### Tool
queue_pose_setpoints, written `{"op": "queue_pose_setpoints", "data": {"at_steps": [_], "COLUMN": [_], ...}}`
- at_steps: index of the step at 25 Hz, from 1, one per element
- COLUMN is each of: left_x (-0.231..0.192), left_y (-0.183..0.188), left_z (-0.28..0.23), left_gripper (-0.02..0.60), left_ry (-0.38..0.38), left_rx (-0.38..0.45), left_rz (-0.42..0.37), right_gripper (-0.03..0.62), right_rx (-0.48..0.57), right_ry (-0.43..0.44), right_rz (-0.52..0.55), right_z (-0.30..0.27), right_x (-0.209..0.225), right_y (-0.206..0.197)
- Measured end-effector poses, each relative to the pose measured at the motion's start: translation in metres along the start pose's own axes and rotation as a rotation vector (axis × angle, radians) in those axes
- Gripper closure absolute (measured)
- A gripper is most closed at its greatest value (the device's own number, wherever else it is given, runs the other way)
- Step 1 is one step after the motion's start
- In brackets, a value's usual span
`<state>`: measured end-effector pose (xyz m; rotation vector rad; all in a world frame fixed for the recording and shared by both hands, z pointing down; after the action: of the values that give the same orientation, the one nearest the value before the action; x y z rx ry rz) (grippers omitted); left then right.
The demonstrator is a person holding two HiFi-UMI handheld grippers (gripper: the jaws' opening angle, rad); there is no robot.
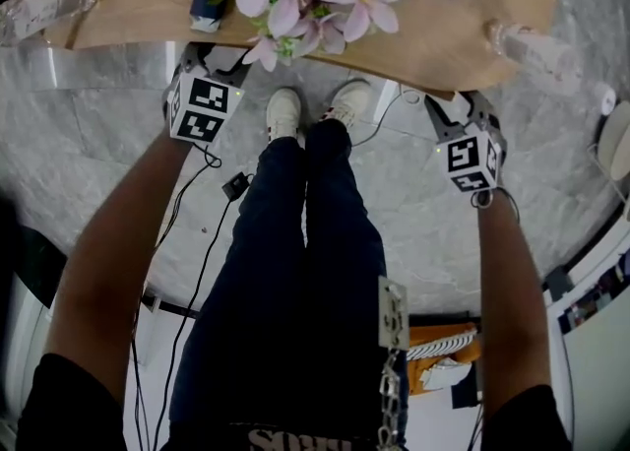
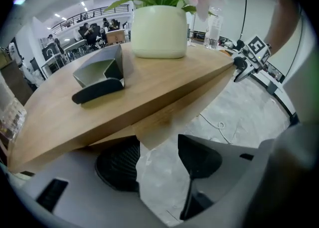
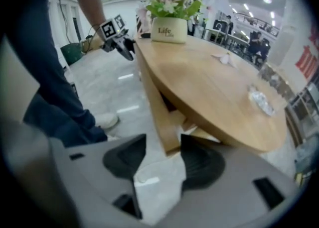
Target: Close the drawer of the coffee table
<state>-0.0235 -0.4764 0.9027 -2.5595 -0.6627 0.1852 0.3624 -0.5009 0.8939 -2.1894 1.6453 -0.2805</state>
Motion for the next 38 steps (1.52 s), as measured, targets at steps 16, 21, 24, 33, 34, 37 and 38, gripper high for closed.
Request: {"op": "queue_pose_setpoints", "data": {"at_steps": [16,21,24,33,34,37,38], "left_x": [0.011,0.023,0.035,0.054,0.055,0.054,0.054], "left_y": [-0.007,-0.027,-0.041,-0.069,-0.07,-0.07,-0.07], "left_z": [-0.007,0.006,0.015,0.027,0.028,0.028,0.028], "left_gripper": [0.365,0.365,0.367,0.368,0.369,0.368,0.368], "left_ry": [0.012,-0.001,-0.013,-0.03,-0.029,-0.027,-0.029], "left_rx": [-0.059,-0.082,-0.097,-0.127,-0.127,-0.129,-0.131], "left_rz": [-0.126,-0.103,-0.098,-0.074,-0.073,-0.065,-0.057], "right_gripper": [0.459,0.461,0.459,0.459,0.459,0.459,0.459], "right_rx": [-0.021,-0.029,-0.031,-0.034,-0.036,-0.034,-0.036], "right_ry": [-0.003,0.015,0.032,0.061,0.06,0.056,0.061], "right_rz": [0.033,0.004,-0.011,-0.027,-0.026,-0.029,-0.029], "right_z": [-0.006,0.0,0.004,0.01,0.01,0.009,0.01], "right_x": [-0.01,-0.038,-0.056,-0.09,-0.09,-0.091,-0.09], "right_y": [-0.005,-0.01,-0.015,-0.027,-0.027,-0.027,-0.027]}}
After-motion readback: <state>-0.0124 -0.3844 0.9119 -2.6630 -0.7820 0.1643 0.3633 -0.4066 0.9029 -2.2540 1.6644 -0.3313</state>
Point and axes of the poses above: the fingertips, and each gripper's own axes: z backward along the fingers, x to its right, y out of its top, the point moved 6 cm from there along z, backward along the fingers, and after that the axes turned 2 degrees about z, right-handed, at the moved point
